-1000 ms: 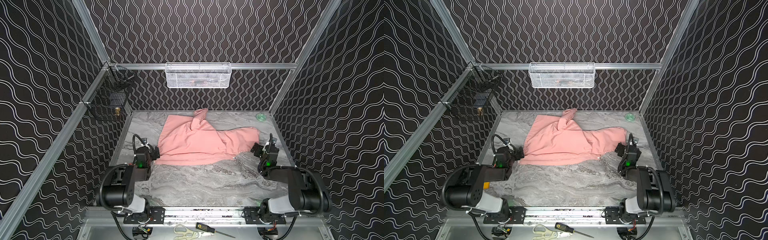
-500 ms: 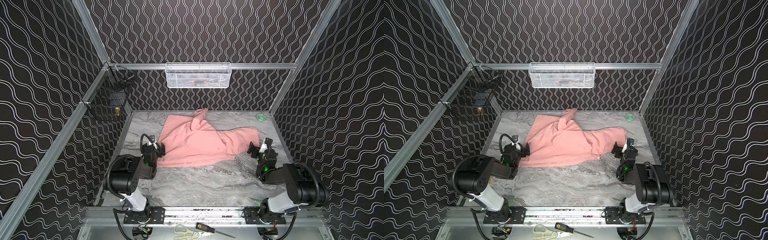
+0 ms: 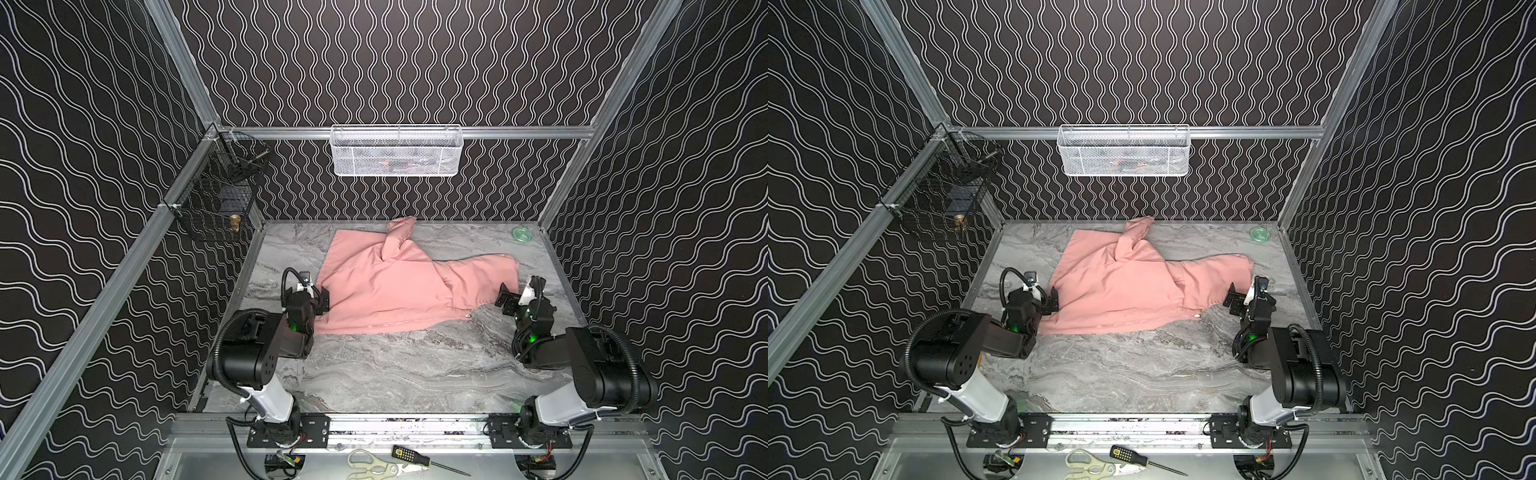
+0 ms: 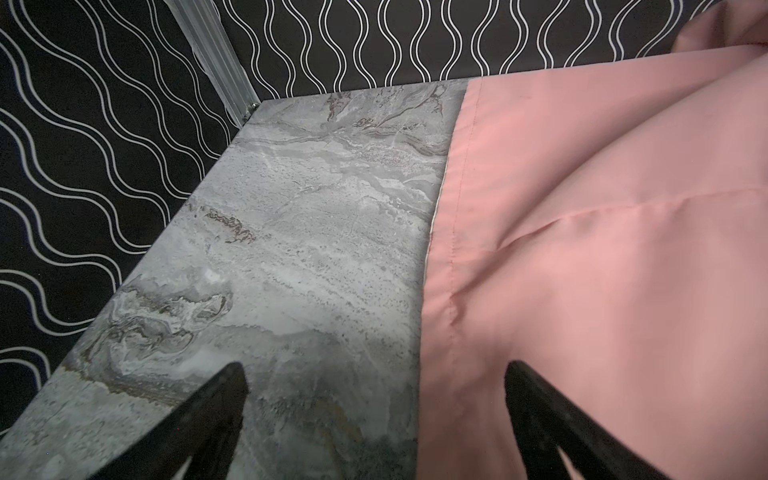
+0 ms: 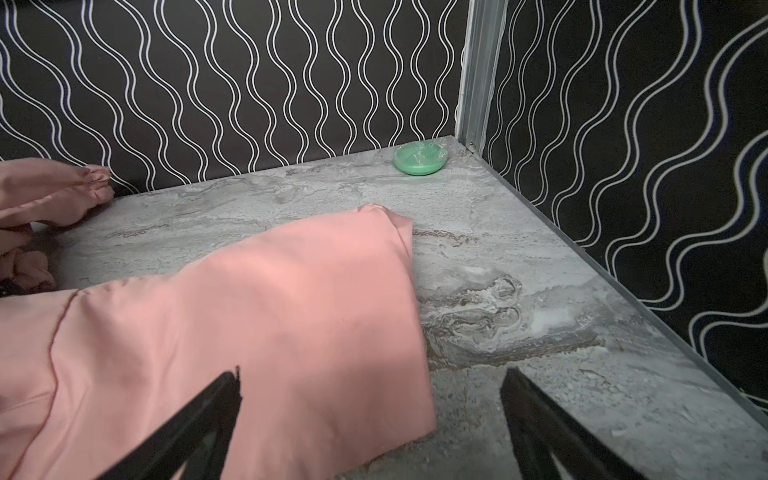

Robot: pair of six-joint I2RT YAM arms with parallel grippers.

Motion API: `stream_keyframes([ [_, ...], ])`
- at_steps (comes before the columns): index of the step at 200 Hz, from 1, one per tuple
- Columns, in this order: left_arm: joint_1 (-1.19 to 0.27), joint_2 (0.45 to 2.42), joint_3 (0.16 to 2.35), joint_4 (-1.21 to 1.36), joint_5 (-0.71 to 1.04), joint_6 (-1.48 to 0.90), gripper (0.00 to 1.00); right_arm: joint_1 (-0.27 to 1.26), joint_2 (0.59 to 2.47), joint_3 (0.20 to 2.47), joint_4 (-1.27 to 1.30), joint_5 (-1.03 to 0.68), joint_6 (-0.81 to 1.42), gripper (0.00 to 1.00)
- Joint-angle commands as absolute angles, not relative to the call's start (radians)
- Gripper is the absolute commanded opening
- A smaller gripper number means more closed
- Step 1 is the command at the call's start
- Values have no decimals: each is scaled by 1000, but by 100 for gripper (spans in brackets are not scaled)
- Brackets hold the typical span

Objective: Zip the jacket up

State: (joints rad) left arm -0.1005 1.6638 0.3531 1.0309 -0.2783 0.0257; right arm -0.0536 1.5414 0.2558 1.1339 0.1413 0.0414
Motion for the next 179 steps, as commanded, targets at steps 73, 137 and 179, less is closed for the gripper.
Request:
stream_keyframes([
  [73, -101, 1663, 350, 1074, -304, 31, 99, -52, 1540, 256, 1195, 144, 34, 99],
  [137, -101, 1663, 351, 1075, -304, 32, 99, -52, 1540, 256, 1198, 144, 34, 99],
  [179, -101, 1665, 350, 1073, -304, 31, 99, -48, 1542, 266, 1177, 128, 20, 99],
])
